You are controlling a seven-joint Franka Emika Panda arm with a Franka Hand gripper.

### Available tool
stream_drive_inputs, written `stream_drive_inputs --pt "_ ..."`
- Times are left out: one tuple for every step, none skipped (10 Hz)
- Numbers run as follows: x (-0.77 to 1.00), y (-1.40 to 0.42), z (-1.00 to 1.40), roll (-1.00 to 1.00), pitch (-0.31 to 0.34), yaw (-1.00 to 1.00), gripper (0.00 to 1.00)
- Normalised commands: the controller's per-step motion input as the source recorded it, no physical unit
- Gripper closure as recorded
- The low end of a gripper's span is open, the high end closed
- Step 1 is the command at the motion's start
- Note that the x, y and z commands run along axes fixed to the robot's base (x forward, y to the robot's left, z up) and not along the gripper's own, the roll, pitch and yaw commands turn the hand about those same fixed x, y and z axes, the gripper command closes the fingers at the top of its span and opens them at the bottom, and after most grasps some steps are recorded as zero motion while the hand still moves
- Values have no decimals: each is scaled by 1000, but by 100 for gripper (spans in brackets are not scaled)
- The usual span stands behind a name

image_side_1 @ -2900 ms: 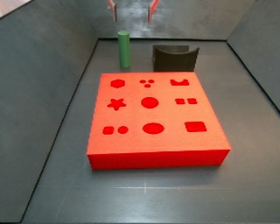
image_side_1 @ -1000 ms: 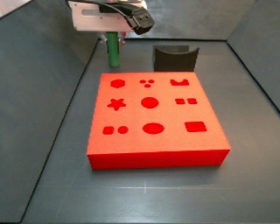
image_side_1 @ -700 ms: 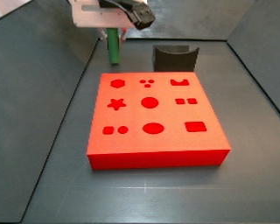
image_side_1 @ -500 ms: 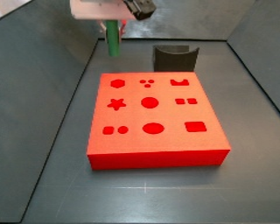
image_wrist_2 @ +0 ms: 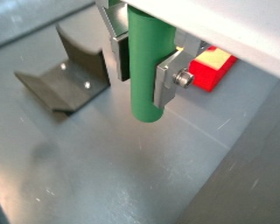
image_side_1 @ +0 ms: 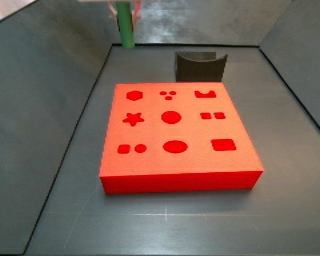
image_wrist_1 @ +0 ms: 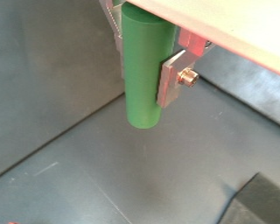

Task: Pick up the round object. Move up. Move to above the board. Insert the round object.
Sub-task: Move to above the board.

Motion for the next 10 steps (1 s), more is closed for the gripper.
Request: stream_drive_inputs --pt "-135 -65 1000 -12 -90 -87 100" --pt "-121 -58 1000 -39 -6 -68 100" --pt "-114 -54 1000 -58 25 -60 100" --pt "-108 -49 1000 -76 30 -51 100" --pt "-99 -44 1000 -98 31 -42 100" --pt "-91 -39 1000 -114 35 -37 100" --pt "-70 -29 965 -131 40 -37 100" --pt "-45 -18 822 -142 51 -41 100" --pt "-22 -9 680 -151 64 -46 100" --pt "-5 1 492 -157 76 -50 100"
